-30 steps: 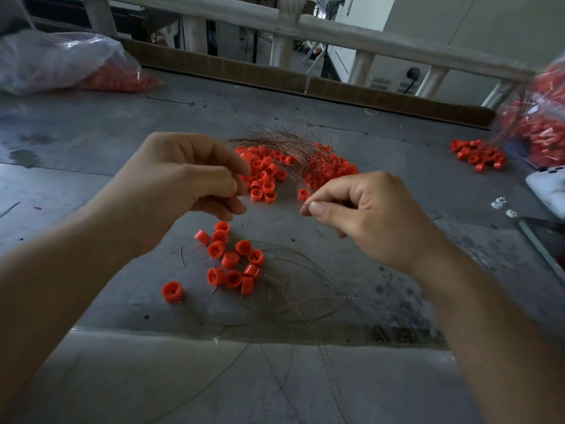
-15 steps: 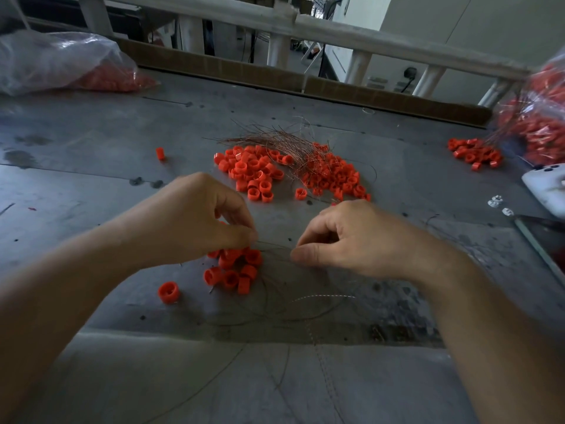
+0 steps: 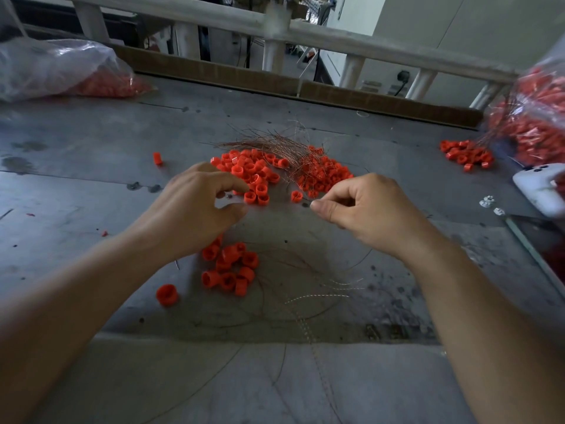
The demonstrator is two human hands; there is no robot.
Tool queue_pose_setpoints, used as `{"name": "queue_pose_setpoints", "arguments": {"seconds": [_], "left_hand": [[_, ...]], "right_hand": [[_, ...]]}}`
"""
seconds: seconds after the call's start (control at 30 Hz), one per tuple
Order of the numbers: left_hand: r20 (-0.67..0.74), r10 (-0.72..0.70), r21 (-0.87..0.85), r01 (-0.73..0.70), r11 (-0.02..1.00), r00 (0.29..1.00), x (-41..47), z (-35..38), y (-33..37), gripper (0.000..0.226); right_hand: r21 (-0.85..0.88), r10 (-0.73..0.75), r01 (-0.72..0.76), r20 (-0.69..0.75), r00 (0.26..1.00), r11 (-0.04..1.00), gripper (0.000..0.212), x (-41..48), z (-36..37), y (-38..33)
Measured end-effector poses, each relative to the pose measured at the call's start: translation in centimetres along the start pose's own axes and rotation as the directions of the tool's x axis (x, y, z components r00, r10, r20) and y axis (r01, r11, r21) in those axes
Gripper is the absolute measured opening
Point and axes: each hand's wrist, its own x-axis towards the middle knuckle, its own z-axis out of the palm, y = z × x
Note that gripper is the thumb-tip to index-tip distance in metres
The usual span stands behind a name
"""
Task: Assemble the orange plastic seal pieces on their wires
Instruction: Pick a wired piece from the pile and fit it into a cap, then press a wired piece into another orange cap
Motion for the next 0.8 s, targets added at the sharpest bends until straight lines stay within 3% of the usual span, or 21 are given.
{"name": "queue_pose_setpoints", "arguments": {"seconds": [0.27, 0.5, 0.6, 0.8], "left_hand": [[0.035, -0.021, 0.051, 0.019, 0.999, 0.999, 0.7, 1.0, 0.1, 0.039], [0.054, 0.018, 0.082, -0.023, 0.996, 0.998, 0.9, 1.0, 0.2, 0.018], [0.07, -0.004, 0.089, -0.002, 0.996, 0.998, 0.9, 0.9, 0.3, 0.008], [0.066, 0.01, 0.09, -0.016, 0.996, 0.998, 0.8, 0.7, 0.5, 0.017]], "right_hand": [[-0.025, 0.002, -0.003, -0.063, 0.998, 1.0, 0.018, 0.3, 0.0, 0.3], [-0.063, -0.036, 0.031, -0.075, 0.997, 0.998, 0.014, 0.7, 1.1, 0.7], [-0.092, -0.051, 0.045, -0.065, 0.997, 0.995, 0.02, 1.0, 1.7, 0.9], [-0.083, -0.06, 0.064, 0.058, 0.997, 0.994, 0.039, 1.3, 2.4, 1.0]]}}
